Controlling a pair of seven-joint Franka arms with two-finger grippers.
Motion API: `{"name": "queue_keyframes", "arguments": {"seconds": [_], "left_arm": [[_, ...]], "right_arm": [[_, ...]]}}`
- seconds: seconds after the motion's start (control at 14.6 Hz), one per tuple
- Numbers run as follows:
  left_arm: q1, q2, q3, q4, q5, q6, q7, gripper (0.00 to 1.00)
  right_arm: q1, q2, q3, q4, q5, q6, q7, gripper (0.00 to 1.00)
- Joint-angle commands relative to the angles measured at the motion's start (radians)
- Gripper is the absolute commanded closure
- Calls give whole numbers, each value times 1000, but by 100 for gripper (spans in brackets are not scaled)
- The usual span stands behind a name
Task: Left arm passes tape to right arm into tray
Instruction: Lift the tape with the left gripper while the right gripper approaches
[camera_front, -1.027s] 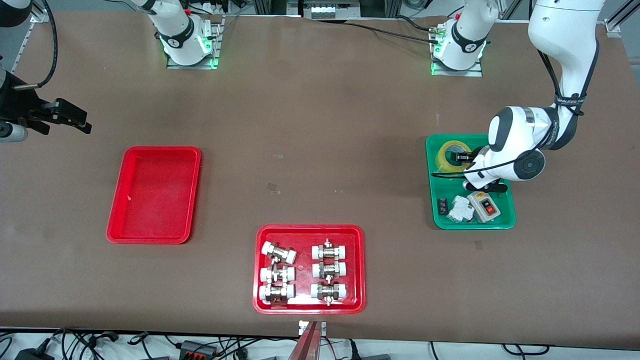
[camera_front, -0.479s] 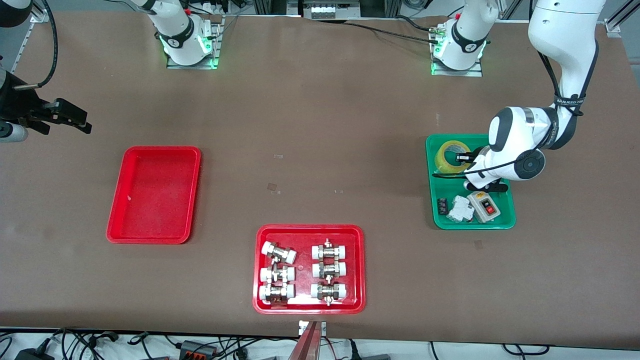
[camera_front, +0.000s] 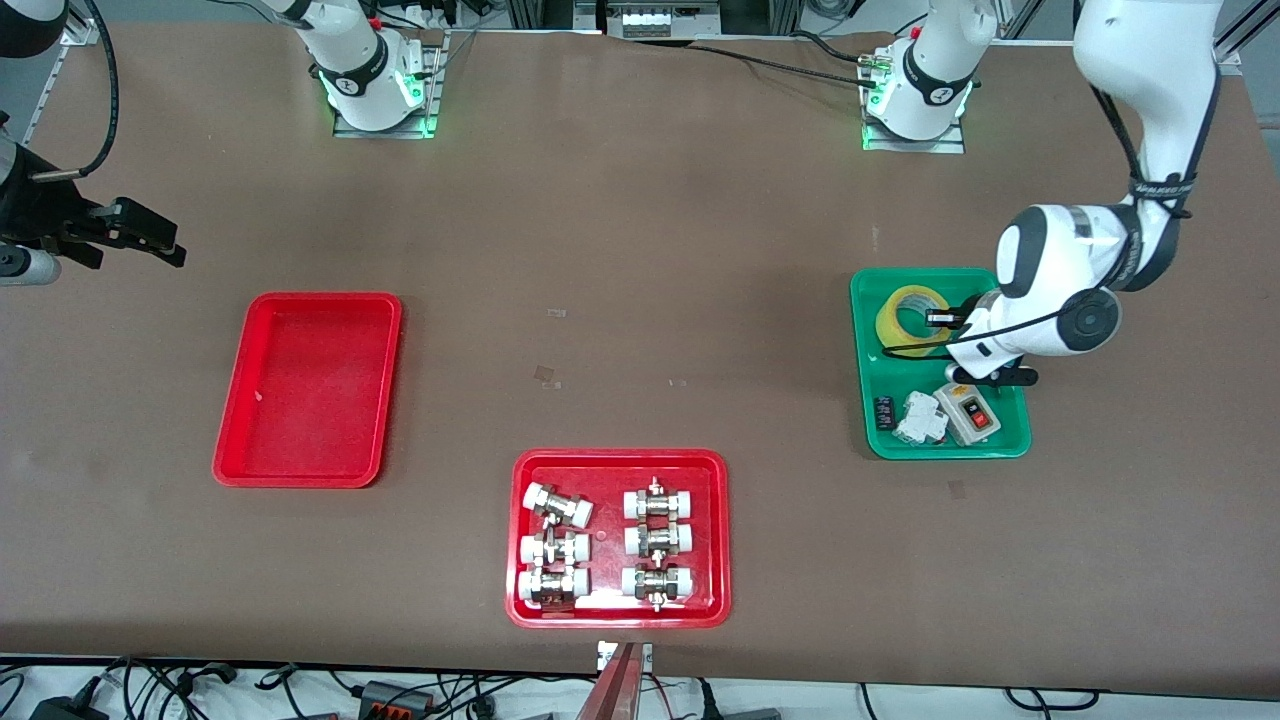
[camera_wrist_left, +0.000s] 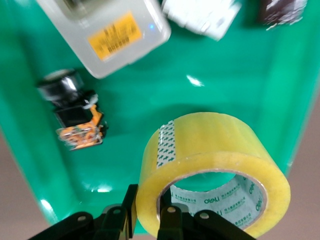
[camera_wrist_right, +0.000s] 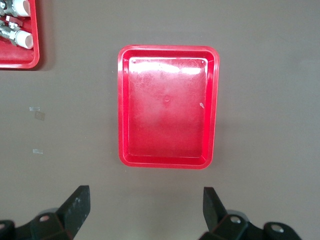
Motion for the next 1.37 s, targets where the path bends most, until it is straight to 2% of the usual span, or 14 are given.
{"name": "queue_keyframes", "arguments": {"seconds": [0.0,0.07,0.14,0.41,0.55,0.68,0.82,1.03,1.1,1.16,1.3], "left_arm": [[0,-83,-32,165,-31,-187,34,99],[-3,-77,-81,254,-35,-282,34,99],[-2,-74,-115,318,-39,-321,36,99],[-8,-83,-218,453,-222,-314,30,100],[-37,-16,-229,545,-229,-308,11,100],[-75,35,-239,589,-274,-303,-34,100],[-112,101,-239,648,-362,-242,-149,100],[-219,181,-241,667,-391,-104,-355,100],[-239,199,-241,667,-440,-51,-418,100],[-266,222,-239,667,-481,14,-440,100],[-333,271,-239,667,-520,162,-469,100]], "right_arm": [[-5,-8,3,-9,-10,-9,-6,0],[-6,-8,3,-8,-10,-9,-9,0],[-9,-8,3,-6,-10,-9,-11,0],[-5,-6,3,-8,-10,-11,-8,0],[4,1,9,-6,-9,-12,-9,0],[20,41,17,-5,17,-26,-9,0],[55,101,17,-1,129,-25,-12,0],[60,202,17,21,437,-25,-133,0],[67,242,17,49,514,-25,-173,0],[84,289,19,86,586,-17,-207,0],[127,371,17,168,669,-8,-219,0]]}}
